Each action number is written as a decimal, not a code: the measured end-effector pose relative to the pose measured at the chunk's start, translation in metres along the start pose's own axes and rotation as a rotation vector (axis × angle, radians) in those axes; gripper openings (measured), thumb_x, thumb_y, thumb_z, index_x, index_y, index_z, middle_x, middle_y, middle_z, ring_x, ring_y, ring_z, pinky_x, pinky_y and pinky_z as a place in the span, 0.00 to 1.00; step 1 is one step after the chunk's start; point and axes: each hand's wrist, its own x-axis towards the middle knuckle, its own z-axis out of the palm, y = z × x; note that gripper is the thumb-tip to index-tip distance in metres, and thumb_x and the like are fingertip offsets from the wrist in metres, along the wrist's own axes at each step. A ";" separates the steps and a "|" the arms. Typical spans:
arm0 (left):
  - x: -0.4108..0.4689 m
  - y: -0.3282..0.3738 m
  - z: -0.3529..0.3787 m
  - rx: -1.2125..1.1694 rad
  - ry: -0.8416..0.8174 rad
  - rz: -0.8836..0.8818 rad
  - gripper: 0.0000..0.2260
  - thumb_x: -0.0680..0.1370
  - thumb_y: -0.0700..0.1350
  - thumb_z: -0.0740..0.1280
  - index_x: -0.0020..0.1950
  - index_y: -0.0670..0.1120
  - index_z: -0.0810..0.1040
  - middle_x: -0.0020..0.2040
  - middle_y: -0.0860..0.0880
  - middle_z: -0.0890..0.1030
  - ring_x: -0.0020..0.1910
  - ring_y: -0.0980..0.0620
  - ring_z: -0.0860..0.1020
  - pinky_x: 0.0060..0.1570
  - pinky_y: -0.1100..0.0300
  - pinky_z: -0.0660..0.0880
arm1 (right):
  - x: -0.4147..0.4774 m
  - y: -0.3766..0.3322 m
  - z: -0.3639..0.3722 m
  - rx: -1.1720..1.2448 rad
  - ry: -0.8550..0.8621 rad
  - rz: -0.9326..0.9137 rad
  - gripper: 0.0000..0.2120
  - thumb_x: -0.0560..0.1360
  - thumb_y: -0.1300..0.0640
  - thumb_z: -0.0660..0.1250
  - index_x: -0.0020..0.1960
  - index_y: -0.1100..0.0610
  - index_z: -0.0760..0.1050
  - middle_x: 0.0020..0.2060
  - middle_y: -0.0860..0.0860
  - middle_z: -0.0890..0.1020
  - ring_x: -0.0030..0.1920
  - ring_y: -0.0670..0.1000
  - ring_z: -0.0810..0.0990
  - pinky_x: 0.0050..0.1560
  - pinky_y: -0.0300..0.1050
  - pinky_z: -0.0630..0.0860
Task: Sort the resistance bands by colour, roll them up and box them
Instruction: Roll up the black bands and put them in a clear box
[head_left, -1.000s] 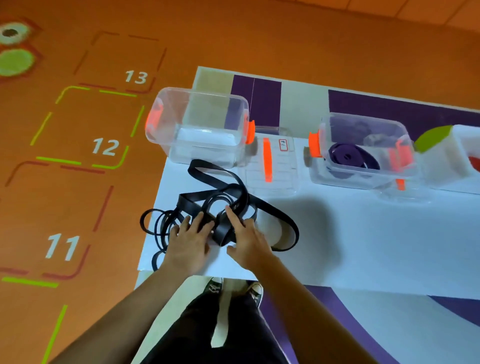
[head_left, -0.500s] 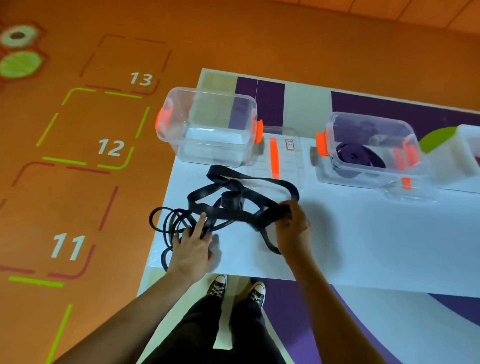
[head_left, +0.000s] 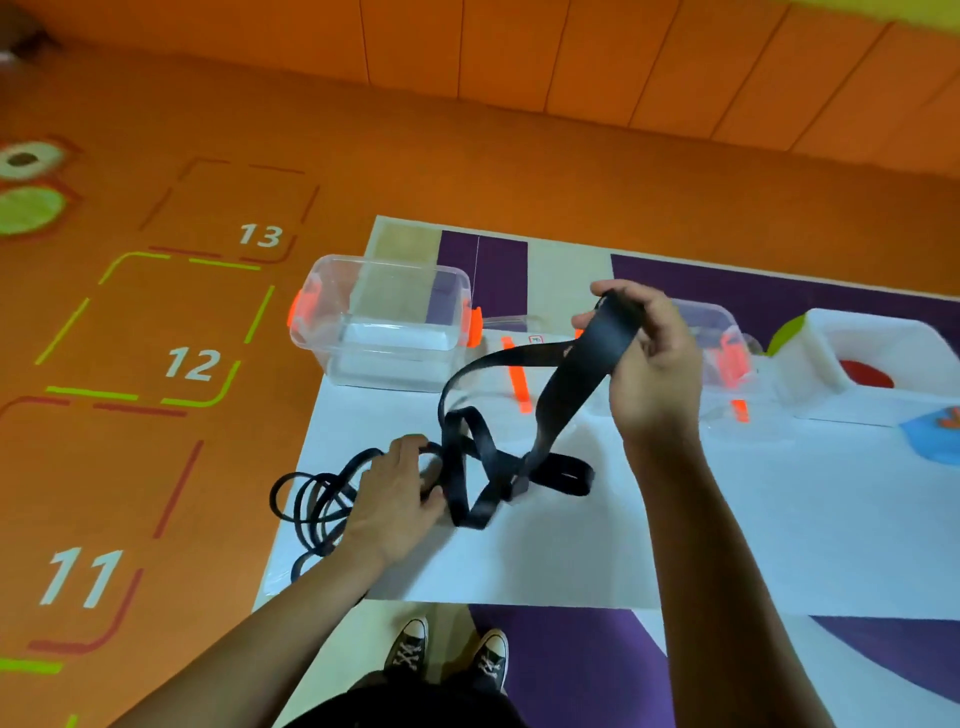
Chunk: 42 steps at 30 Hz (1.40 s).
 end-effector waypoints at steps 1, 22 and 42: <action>0.002 0.013 -0.007 -0.098 0.018 0.036 0.25 0.79 0.46 0.67 0.75 0.50 0.64 0.71 0.50 0.71 0.67 0.45 0.72 0.66 0.51 0.71 | 0.003 -0.006 0.002 0.017 -0.034 0.031 0.24 0.75 0.76 0.57 0.56 0.51 0.80 0.55 0.53 0.83 0.59 0.59 0.83 0.56 0.56 0.83; 0.015 0.154 -0.165 -0.896 0.204 0.385 0.09 0.79 0.36 0.70 0.60 0.41 0.81 0.48 0.34 0.83 0.43 0.49 0.83 0.44 0.52 0.81 | 0.026 -0.034 0.003 0.382 -0.519 0.124 0.24 0.75 0.55 0.71 0.71 0.53 0.74 0.65 0.52 0.80 0.66 0.54 0.78 0.63 0.46 0.76; 0.030 0.150 -0.167 -1.056 0.663 0.134 0.05 0.80 0.39 0.69 0.52 0.48 0.82 0.45 0.51 0.86 0.45 0.52 0.86 0.40 0.57 0.83 | -0.071 0.160 -0.083 -0.333 0.081 0.681 0.07 0.79 0.61 0.62 0.48 0.55 0.78 0.38 0.51 0.81 0.42 0.57 0.80 0.41 0.47 0.75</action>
